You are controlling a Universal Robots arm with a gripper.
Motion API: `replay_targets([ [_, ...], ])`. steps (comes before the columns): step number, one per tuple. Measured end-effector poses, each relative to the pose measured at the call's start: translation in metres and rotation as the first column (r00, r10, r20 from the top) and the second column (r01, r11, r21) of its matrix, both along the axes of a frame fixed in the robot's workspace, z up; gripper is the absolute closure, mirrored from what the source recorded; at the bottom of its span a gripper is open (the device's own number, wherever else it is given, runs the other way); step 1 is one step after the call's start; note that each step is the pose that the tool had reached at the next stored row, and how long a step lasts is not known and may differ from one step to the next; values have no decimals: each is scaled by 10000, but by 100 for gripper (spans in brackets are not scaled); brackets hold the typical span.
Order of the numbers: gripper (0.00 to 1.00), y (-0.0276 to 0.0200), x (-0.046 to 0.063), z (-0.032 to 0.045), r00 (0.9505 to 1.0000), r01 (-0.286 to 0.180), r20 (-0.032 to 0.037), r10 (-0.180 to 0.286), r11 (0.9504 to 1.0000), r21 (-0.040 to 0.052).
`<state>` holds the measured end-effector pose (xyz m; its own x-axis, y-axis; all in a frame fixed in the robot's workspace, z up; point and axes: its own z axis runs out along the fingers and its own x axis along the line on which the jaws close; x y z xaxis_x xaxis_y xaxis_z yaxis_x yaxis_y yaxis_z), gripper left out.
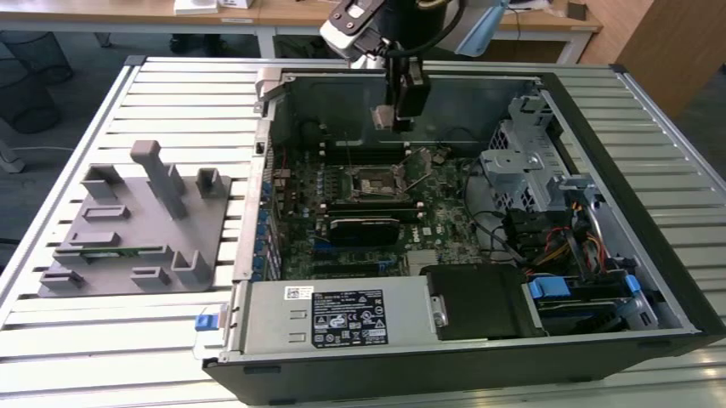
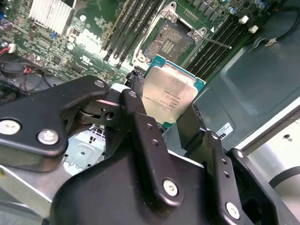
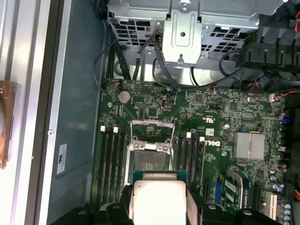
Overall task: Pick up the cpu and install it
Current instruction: 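Place the cpu into insertion slot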
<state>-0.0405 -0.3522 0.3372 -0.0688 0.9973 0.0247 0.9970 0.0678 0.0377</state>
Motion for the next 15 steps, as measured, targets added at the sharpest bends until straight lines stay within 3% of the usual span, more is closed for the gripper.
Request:
replay_targets([
  [15, 47, 11, 2, -221, 10000, 2, 0, -2, 10000, 0],
])
